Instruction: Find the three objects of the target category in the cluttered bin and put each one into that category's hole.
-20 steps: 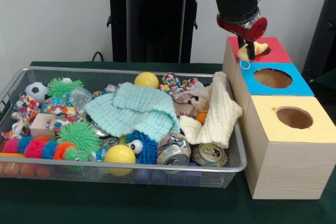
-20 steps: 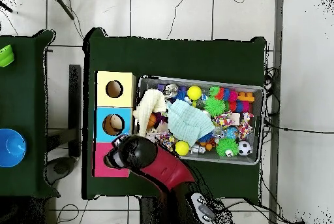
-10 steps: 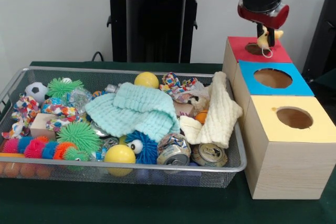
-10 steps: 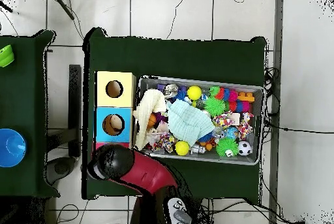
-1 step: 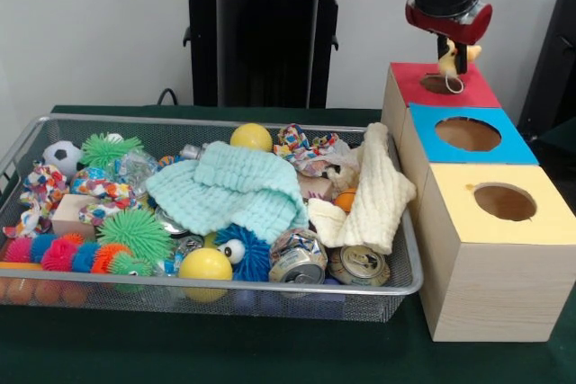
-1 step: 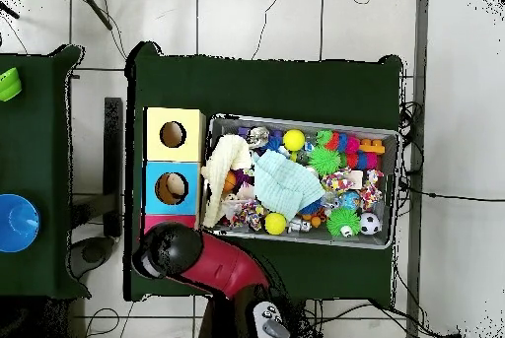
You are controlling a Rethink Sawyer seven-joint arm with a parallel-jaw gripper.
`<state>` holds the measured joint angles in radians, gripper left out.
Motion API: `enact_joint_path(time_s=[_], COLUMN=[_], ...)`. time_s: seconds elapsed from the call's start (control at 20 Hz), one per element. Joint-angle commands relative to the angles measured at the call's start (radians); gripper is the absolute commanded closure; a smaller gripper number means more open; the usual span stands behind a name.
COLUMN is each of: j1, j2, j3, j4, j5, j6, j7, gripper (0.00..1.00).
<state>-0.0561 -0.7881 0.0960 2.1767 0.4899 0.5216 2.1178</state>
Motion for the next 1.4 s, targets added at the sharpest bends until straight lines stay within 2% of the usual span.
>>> enact_joint_path(time_s=[0.05,0.25,0.45,0.75,1.0,1.4], j1=[-0.049,-0.042,-0.04,-0.014,0.001,0.049], j2=[0.074,0.095,0.101,0.132,0.125,0.141], j3=[-0.035,-0.061,-0.057,-0.073,-0.087,-0.168], j4=[-0.019,-0.064,-0.064,-0.09,-0.11,-0.22], j5=[-0.106,-0.181,-0.202,-0.216,-0.213,-0.218], j6=[-0.042,-0.074,-0.102,-0.146,-0.145,-0.089], j7=[0.035,0.04,0.063,0.106,0.135,0.158], gripper=[1.0,1.0,1.0,1.0,1.0,1.0])
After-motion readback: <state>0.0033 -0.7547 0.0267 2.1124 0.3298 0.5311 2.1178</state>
